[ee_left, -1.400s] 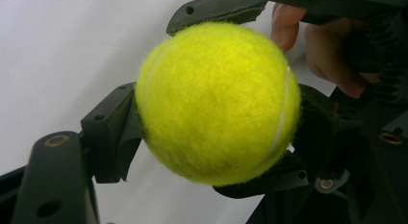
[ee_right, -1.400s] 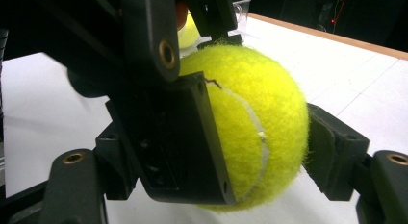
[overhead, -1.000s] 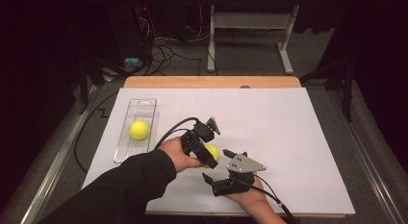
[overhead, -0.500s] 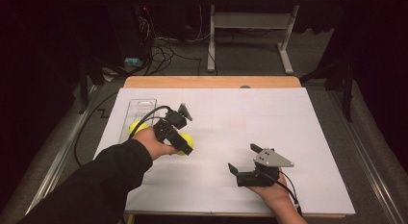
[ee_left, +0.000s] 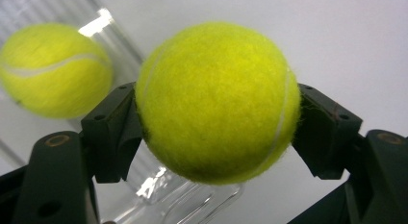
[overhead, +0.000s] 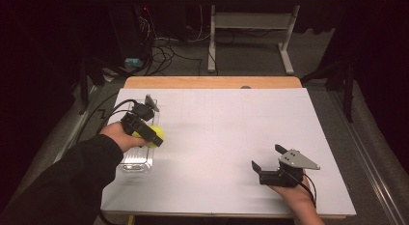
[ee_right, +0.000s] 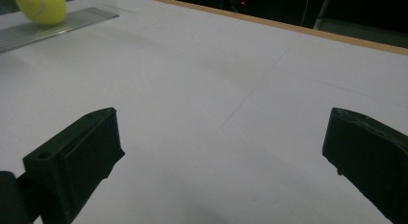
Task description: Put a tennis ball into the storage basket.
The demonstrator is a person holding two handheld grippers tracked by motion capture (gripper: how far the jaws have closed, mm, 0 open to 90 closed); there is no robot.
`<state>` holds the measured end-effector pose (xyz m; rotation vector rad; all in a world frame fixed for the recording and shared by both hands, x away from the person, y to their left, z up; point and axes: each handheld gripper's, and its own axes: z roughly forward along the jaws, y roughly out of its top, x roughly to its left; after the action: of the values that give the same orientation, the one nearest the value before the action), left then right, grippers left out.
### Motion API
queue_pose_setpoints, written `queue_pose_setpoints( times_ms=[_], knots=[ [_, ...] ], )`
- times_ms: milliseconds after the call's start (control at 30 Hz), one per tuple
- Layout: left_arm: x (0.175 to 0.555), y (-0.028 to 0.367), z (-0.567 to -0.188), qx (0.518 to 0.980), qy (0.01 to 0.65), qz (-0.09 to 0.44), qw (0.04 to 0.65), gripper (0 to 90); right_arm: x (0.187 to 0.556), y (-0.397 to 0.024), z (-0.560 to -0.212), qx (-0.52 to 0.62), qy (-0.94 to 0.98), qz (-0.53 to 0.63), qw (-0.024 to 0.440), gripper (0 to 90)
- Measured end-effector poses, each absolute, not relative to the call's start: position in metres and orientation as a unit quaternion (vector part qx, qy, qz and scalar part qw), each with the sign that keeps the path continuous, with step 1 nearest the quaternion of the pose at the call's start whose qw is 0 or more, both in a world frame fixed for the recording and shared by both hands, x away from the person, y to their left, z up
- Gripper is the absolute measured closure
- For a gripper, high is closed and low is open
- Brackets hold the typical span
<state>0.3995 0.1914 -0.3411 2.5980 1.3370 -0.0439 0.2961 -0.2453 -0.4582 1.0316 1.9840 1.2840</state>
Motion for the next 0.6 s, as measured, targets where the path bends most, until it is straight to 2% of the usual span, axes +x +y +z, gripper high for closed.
queue_pose_setpoints(
  times_ms=[400,600],
  knots=[
    [0.406,0.242,-0.347,0.861,0.502,-0.009,0.085,26.2,0.291,-0.266,-0.46,0.394,0.736,0.471,0.286,0.0],
    [0.405,0.25,-0.349,0.858,0.507,-0.01,0.081,26.1,0.29,-0.27,-0.461,0.401,0.734,0.468,0.286,0.0]
  ],
)
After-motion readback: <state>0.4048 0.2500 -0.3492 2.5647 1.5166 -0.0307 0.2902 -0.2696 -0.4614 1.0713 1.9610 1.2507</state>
